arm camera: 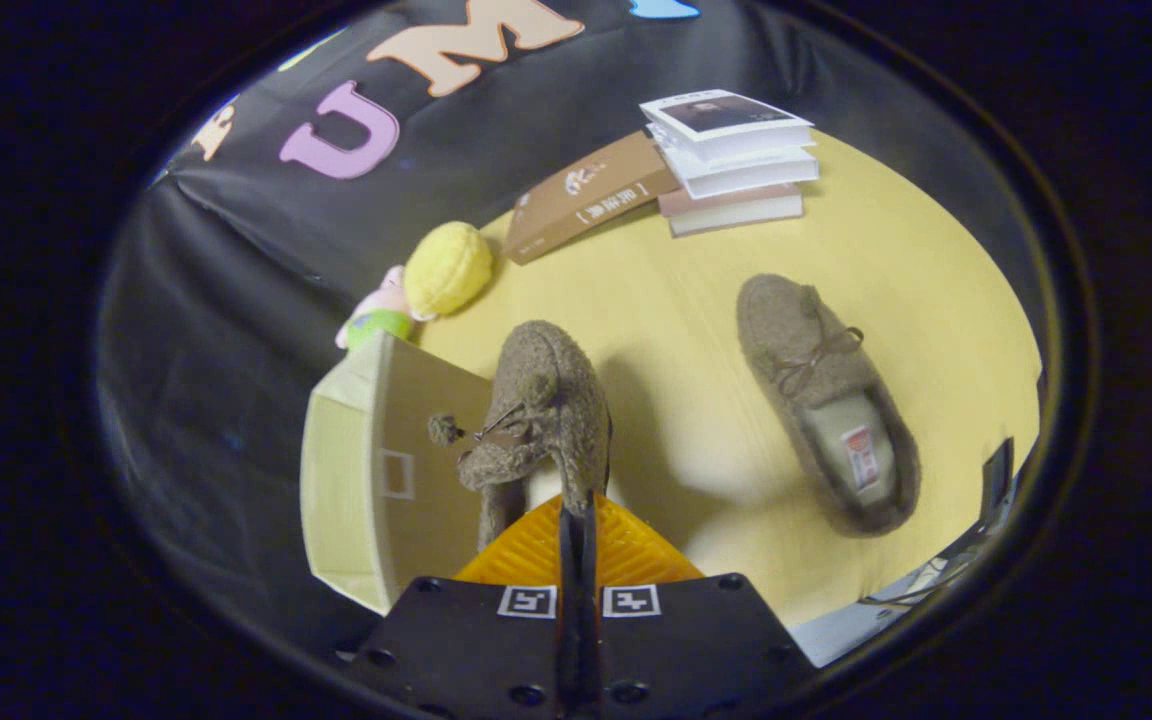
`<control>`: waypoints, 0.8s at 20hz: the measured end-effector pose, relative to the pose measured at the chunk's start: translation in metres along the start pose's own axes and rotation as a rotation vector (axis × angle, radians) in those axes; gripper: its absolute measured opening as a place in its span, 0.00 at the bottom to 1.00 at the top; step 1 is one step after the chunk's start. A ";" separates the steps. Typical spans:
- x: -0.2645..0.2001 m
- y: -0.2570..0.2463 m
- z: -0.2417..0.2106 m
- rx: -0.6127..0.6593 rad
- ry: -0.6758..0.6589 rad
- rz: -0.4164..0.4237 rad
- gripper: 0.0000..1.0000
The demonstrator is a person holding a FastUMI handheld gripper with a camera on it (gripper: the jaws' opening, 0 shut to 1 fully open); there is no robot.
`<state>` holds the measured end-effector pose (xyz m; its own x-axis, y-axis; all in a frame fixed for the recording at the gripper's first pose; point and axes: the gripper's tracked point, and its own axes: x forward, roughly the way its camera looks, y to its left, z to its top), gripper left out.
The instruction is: Open the storage box then place both shoes into the box .Put the left shoe in first, then the right shoe, with the right side of both shoes facing outward in a uniform manner.
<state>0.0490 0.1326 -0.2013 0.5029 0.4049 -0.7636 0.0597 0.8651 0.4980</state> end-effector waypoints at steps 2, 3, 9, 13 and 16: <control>-0.017 0.031 0.011 0.010 -0.024 0.066 0.03; -0.026 0.047 0.015 0.021 -0.031 0.098 0.03; -0.041 0.154 0.011 0.102 0.001 0.302 0.03; -0.007 0.188 -0.016 0.110 0.053 0.289 0.03; 0.026 0.199 -0.042 0.108 0.080 0.240 0.03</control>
<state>0.0376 0.3278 -0.1396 0.4443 0.6207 -0.6460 0.0409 0.7063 0.7068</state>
